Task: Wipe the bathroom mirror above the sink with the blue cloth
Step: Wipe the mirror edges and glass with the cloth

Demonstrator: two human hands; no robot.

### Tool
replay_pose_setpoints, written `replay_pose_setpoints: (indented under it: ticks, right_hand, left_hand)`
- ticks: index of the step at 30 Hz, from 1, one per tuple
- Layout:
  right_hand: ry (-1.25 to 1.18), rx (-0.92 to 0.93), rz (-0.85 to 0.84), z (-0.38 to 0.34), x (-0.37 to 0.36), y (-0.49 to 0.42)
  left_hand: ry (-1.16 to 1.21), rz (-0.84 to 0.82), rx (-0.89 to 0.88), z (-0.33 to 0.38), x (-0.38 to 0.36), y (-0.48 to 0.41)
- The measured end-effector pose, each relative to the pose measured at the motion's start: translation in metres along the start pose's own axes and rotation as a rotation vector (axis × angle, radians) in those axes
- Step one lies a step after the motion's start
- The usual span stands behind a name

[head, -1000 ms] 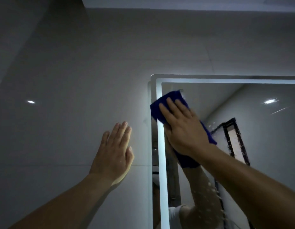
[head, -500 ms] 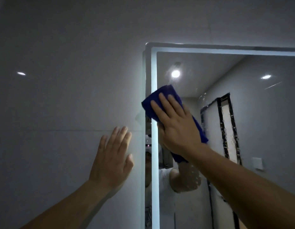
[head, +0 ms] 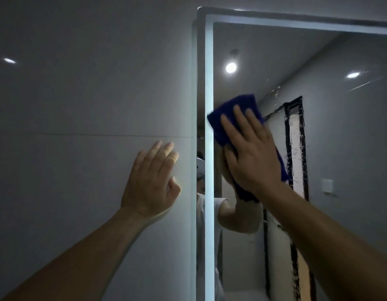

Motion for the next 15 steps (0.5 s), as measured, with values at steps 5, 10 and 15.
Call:
replay_pose_setpoints:
  ticks: [5,10,15]
  right_hand:
    - [0.010,0.340,-0.017,-0.038,-0.004,0.120]
    - [0.038,0.296,-0.005,-0.010,0.000,0.058]
    - [0.003,-0.002,0.056,-0.015,0.003,0.065]
  left_hand:
    - [0.009,0.042,-0.033,0.001,0.001,0.002]
    - [-0.011,0.063,-0.055,0.002,0.002,0.004]
    - [-0.004,0.071,-0.065,0.001,0.002,0.003]
Point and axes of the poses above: each hand's wrist, its own y-axis away from the middle knuckle, its own x-axis out of the back of the hand, z = x × y, the point moved 10 cm from there along -y, towards the middle knuckle, and after that the axes turned 11 degrees about y, right-handed, at the moved point
